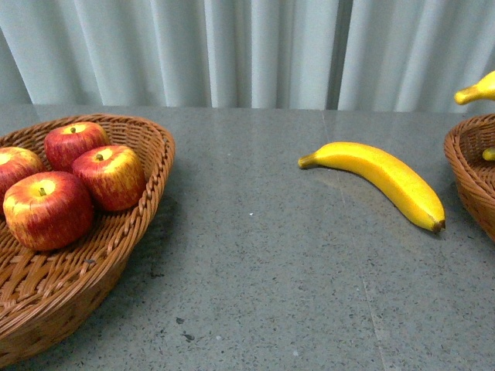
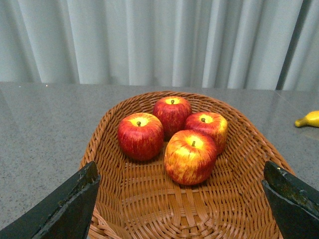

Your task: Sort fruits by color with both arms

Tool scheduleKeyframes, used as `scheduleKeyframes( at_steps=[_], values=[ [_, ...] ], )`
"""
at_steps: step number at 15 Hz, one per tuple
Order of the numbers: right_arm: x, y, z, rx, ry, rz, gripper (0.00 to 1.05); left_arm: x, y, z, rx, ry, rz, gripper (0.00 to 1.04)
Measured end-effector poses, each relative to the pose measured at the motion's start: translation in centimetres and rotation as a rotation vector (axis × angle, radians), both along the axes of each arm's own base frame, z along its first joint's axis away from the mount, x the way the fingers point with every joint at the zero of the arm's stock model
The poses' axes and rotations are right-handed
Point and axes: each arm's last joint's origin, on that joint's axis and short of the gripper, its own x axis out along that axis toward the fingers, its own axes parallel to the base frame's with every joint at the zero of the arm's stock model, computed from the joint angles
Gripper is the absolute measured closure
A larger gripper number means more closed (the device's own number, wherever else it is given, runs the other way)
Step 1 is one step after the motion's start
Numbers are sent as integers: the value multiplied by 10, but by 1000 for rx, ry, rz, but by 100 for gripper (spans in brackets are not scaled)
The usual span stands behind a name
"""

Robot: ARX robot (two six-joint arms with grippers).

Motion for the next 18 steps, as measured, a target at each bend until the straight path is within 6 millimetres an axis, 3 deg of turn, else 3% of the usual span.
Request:
scheduleKeyframes(
  at_steps=[8, 9, 10, 14, 16, 18],
  values=[
    [-28, -53, -5, -170, 17, -85, 71, 0, 0, 0, 0, 0, 0, 7],
    [-31, -56, -2, -164, 12, -82, 66, 0, 0, 0, 0, 0, 0, 7],
    [-34, -57, 2, -154, 2, -73, 54, 0, 0, 0, 0, 0, 0, 7],
    [-51, -32, 38, -119, -96, 11, 6, 0, 0, 0, 0, 0, 0, 7],
    [-58, -7, 57, -78, -132, 85, 7, 0, 0, 0, 0, 0, 0, 7],
    [-62, 31, 77, -14, -161, 185, 7, 0, 0, 0, 0, 0, 0, 7]
  ],
)
